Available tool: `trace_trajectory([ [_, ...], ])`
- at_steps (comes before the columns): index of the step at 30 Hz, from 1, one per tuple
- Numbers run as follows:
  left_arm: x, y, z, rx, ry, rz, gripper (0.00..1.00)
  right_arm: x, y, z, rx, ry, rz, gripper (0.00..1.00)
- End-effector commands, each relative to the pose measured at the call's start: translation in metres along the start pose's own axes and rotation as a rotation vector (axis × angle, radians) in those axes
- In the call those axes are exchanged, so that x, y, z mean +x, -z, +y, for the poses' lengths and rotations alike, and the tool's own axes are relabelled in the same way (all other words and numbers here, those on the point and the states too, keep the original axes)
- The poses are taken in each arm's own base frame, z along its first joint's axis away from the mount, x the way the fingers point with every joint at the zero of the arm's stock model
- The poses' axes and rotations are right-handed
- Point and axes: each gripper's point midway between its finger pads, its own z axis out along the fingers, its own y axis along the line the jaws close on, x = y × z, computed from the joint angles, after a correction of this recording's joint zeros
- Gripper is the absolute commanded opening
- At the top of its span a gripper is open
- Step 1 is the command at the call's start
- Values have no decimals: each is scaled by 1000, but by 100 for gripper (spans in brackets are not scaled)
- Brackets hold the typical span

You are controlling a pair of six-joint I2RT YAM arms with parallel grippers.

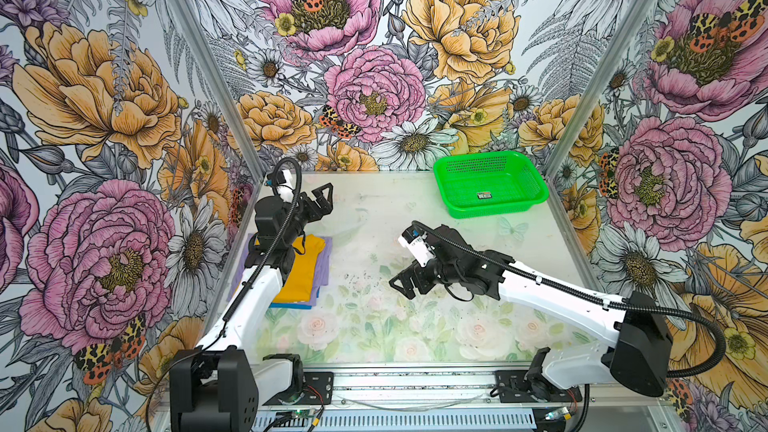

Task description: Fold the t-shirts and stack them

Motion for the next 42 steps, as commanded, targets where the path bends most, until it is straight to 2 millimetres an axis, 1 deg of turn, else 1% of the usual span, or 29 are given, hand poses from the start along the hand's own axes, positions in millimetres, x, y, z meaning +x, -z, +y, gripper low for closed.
trace_trajectory([
  [1,35,30,67,-407,-202,107,99,-18,38,-53,273,40,-79,99],
  [2,35,41,77,-469,-227,91,99,-20,50,-72,363,56,-102,99],
  [5,44,65,99,-571,-288,55,99,-23,81,-113,605,145,-154,100],
  [6,48,71,103,-584,-304,45,99,-23,90,-127,687,156,-167,99],
  [8,56,82,110,-593,-323,6,99,-25,106,-162,838,135,-189,99],
  [11,67,96,123,-608,-289,-58,99,-22,119,-207,962,60,-205,99],
  [13,72,100,130,-602,-279,-127,99,-16,128,-234,1040,22,-227,100],
  [14,74,100,132,-581,-279,-171,99,-13,132,-246,1064,1,-246,99],
  [16,80,100,138,-570,-270,-218,99,-8,135,-261,1065,-37,-309,100],
  [17,82,98,141,-575,-268,-224,99,-8,134,-265,1051,-41,-361,100],
  [19,86,89,146,-571,-286,-208,99,2,123,-267,996,-5,-427,99],
  [20,85,84,146,-563,-285,-197,99,5,120,-269,982,3,-472,99],
  [22,88,73,145,-535,-272,-169,99,12,122,-278,971,-39,-534,99],
  [28,79,60,149,-494,-266,-227,99,26,102,-295,912,-59,-502,100],
  [29,77,59,154,-493,-257,-237,99,30,99,-301,916,-81,-495,99],
  [31,72,57,165,-503,-224,-251,99,35,89,-305,886,-103,-486,99],
  [33,67,58,174,-523,-214,-275,99,35,86,-305,868,-110,-491,100],
  [36,69,50,183,-510,-168,-232,99,35,88,-303,850,-109,-514,99],
  [39,69,39,181,-496,-181,-197,99,34,87,-299,828,-92,-521,100],
  [42,70,37,178,-502,-200,-186,99,33,85,-289,789,-47,-538,99],
])
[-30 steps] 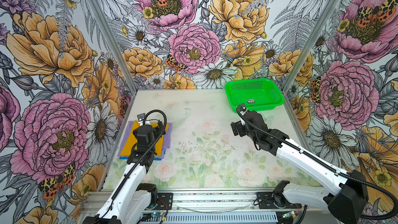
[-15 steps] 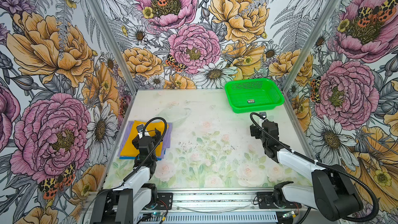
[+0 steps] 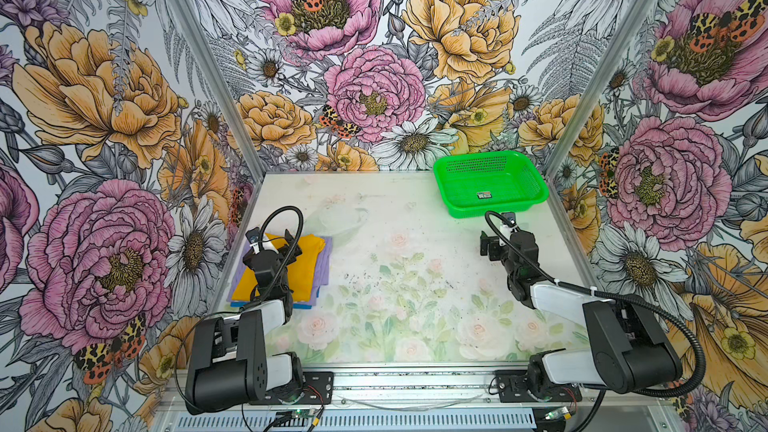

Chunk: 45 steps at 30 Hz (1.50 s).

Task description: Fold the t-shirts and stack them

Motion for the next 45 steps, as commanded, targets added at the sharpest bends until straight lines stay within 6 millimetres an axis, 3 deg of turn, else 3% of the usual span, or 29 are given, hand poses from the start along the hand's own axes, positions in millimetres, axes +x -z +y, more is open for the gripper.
trace_trajectory([
  [1,-5,-2,-15,57,-11,-7,99,-15,11,12,-78,7,-92,99],
  [4,-7,4,-17,83,-18,-32,99,-16,19,13,-97,3,-126,99],
  [8,-12,17,-14,59,-92,-74,99,-15,9,8,-84,-22,-88,99],
  [11,-14,23,-7,37,-55,-115,99,-13,1,8,-88,-24,-49,100],
  [14,-9,18,-8,55,-4,-68,99,-13,2,8,-87,-22,-51,99],
  [23,-4,18,-28,198,32,-135,99,-14,6,4,-68,-34,-71,100],
  [25,1,18,-25,191,37,-159,99,-14,5,3,-71,-36,-68,100],
  [30,14,8,-44,243,-29,-139,99,-13,-2,0,-89,-62,-40,99],
  [38,19,-2,-53,247,-62,-77,99,-12,-2,-40,38,-74,-61,99],
  [45,24,-13,-67,271,-106,-16,99,-3,-14,-46,43,-91,-110,99],
])
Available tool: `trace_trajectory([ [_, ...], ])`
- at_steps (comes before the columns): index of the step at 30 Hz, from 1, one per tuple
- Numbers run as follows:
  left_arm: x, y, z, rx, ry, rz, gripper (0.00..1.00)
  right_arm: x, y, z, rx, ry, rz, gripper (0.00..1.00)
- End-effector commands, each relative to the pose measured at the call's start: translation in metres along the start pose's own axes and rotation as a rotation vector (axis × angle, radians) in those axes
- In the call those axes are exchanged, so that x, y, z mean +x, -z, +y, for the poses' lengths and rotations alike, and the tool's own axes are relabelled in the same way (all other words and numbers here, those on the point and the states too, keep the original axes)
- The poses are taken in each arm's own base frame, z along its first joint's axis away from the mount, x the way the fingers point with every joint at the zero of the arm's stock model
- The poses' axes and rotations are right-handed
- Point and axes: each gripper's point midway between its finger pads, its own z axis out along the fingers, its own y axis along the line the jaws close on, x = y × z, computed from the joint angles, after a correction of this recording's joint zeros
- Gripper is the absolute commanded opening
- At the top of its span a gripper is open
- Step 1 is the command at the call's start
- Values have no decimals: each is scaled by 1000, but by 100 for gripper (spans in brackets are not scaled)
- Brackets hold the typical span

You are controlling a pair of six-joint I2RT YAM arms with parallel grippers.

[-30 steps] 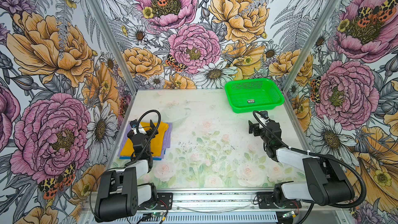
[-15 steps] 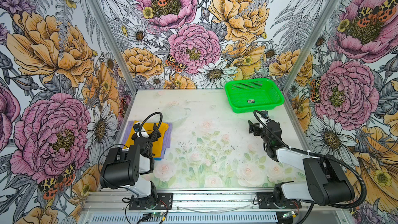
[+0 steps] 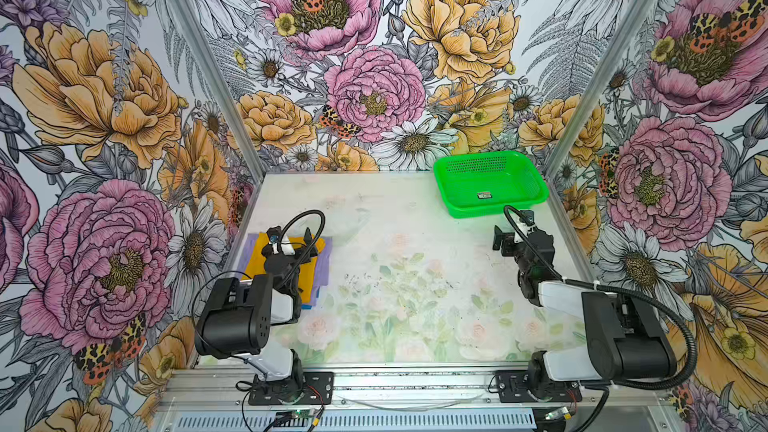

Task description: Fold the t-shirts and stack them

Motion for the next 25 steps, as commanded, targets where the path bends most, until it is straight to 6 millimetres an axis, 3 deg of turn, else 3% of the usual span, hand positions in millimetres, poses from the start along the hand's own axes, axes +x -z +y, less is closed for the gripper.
trace_trajectory([
  [1,-3,-13,-15,61,-49,42,99,0,-2,1,-5,-10,-53,100],
  [4,5,-18,-37,128,-122,96,99,4,-1,-3,17,-20,-59,99],
  [14,4,-18,-35,124,-119,95,99,5,-1,-22,124,-65,-64,99],
  [25,5,-18,-35,130,-114,99,99,5,-3,-20,117,-58,-48,100],
])
